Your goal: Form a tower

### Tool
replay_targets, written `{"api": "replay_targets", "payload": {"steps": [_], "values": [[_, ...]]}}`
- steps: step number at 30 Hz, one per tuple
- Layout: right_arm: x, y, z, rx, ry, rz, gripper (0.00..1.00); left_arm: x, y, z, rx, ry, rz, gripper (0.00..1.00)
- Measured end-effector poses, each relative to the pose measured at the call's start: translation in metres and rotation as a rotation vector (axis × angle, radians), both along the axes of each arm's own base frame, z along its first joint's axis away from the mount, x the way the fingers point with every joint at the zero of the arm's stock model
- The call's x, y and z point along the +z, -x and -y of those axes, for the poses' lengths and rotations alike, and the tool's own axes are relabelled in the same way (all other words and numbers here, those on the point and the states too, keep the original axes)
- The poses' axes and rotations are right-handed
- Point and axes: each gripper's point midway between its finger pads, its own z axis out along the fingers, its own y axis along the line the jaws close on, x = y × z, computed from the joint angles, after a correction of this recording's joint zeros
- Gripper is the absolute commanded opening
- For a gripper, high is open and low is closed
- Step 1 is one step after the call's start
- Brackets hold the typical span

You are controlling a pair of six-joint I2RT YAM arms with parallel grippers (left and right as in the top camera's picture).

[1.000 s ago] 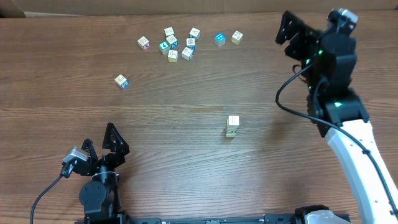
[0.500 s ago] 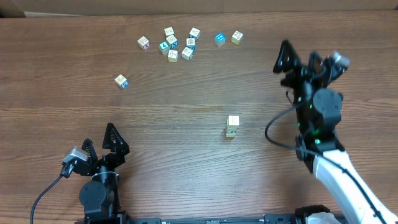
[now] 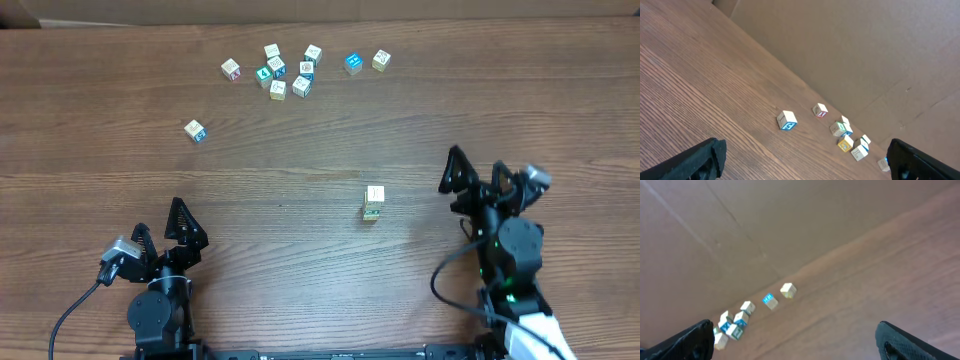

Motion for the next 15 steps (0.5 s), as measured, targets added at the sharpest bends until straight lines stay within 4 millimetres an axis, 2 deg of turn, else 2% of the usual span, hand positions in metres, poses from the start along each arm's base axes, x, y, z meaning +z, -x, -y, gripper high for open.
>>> {"api": "replay_targets", "payload": {"steps": [8,15], "values": [[0.011,0.029,0.004,-0.001,-0.014,0.100,1.00,0.000,0.000,0.000,0.000,0.000,0.000,1.00],[0.007,0.042,0.006,-0.003,-0.017,0.120,1.00,0.000,0.000,0.000,0.000,0.000,0.000,0.99]]}}
